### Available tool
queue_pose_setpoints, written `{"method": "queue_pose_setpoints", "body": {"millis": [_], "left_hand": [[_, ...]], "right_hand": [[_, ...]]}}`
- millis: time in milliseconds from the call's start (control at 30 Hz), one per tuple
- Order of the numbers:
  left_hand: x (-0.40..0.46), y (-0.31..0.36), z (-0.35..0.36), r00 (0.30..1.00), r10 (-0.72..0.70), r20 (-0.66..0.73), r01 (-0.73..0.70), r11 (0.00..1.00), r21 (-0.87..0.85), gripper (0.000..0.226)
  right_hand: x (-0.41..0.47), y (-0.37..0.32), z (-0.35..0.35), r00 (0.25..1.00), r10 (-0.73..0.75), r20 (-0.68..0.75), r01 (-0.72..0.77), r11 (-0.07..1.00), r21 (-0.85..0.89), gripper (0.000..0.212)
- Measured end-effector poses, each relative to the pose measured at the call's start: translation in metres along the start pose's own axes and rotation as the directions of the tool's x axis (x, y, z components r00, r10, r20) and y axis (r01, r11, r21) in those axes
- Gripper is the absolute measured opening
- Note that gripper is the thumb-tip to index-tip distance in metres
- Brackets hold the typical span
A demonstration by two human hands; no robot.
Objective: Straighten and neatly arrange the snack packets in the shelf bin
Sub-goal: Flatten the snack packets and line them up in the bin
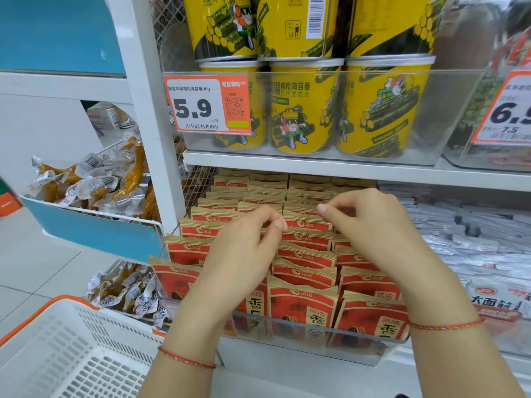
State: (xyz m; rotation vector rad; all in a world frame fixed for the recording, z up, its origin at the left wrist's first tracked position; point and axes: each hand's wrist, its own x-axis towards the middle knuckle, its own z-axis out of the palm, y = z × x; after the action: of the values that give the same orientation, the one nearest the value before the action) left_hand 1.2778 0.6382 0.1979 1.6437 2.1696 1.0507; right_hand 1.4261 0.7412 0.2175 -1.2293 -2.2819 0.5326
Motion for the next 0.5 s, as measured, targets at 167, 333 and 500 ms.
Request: {"method": "queue_pose_setpoints", "body": {"millis": [167,333,500], "left_hand": [[0.0,-0.002,0.003,0.997,-0.022,0.08,0.015,0.996,0.087,0.014],[0.002,0.0,0.006,0.993,-0.066,0.102,0.046,0.98,0.192,0.022],[0.001,0.002,0.005,0.989,-0.089,0.122,0.06,0.973,0.221,0.029]], "right_hand": [[-0.004,0.0,-0.014,0.997,-0.026,0.074,0.025,1.0,0.007,0.014],[-0.007,-0.015,-0.004,0.956,-0.012,0.295,0.061,0.986,-0.158,0.01],[-0.008,-0.017,0.006,0.969,-0.034,0.243,0.112,0.943,-0.313,0.012]]}}
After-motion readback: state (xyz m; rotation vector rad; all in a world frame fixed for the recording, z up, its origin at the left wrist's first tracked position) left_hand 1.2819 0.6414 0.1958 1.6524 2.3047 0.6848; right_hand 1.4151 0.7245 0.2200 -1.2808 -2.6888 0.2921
